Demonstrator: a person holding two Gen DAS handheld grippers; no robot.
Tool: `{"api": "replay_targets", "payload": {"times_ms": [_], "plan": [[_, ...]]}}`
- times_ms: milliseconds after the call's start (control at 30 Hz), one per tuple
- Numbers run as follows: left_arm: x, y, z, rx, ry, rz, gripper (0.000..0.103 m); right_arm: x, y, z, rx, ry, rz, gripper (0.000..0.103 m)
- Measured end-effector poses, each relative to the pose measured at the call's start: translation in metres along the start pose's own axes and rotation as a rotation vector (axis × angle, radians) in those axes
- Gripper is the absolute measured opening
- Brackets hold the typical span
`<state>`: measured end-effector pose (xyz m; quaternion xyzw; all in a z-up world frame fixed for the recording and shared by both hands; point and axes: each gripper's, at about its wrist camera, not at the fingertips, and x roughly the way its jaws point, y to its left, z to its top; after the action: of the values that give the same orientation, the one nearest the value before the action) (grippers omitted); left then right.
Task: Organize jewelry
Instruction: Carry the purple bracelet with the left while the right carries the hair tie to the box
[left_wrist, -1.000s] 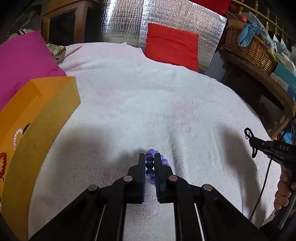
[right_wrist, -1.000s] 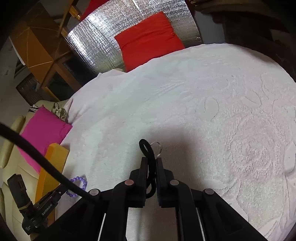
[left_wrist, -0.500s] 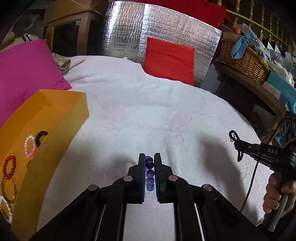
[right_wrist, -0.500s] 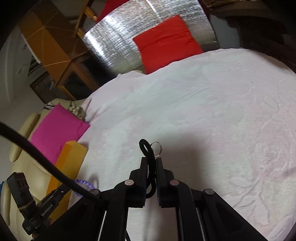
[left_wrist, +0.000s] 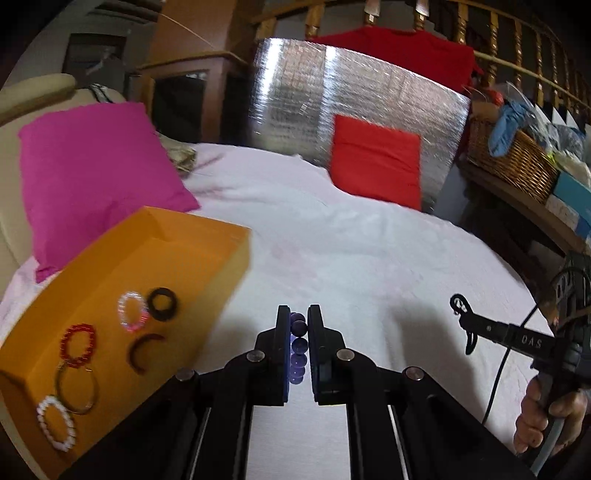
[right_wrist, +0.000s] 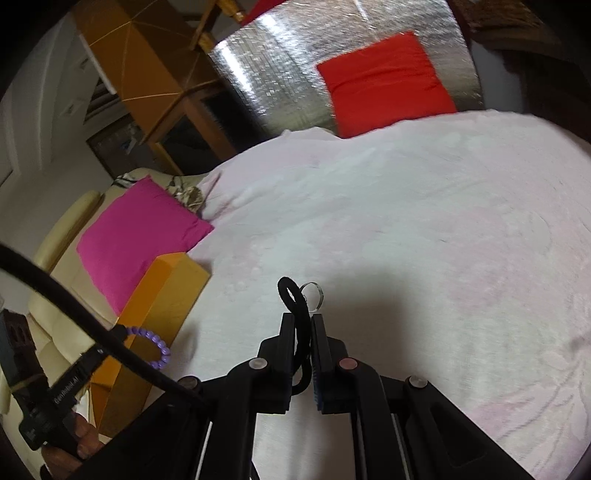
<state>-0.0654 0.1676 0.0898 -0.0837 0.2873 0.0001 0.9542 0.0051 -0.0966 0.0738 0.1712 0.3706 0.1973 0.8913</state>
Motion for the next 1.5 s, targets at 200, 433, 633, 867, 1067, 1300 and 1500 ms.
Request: {"api": "replay_targets", "payload": {"times_ms": [200,433,633,867,1067,1300,1500], "plan": [[-0.012,0.033,0.005,-0.05,-0.039,0.059,0.009,0.018,0.04,0.004,-0.074,0.014,0.013,0.009],[-0.028,0.066,0.005,-0.089,-0.075,0.111,0.009,0.033,0.095,0.014,-0.168,0.017,0.048,0.009],[-0.041,0.095,0.003,-0.128,-0.098,0.15,0.009,0.047,0.145,0.01,-0.244,0.031,0.098,0.009],[-0.053,0.128,-0.001,-0.177,-0.114,0.201,0.009,0.062,0.2,-0.006,-0.317,0.055,0.166,0.009],[-0.064,0.169,-0.007,-0.246,-0.122,0.276,0.009,0.073,0.24,-0.021,-0.364,0.084,0.218,0.009],[-0.067,0.215,-0.02,-0.327,-0.091,0.349,0.009,0.087,0.279,-0.044,-0.43,0.127,0.27,0.009],[-0.059,0.227,-0.026,-0.336,-0.047,0.371,0.009,0.109,0.295,-0.059,-0.42,0.193,0.287,0.009]]}}
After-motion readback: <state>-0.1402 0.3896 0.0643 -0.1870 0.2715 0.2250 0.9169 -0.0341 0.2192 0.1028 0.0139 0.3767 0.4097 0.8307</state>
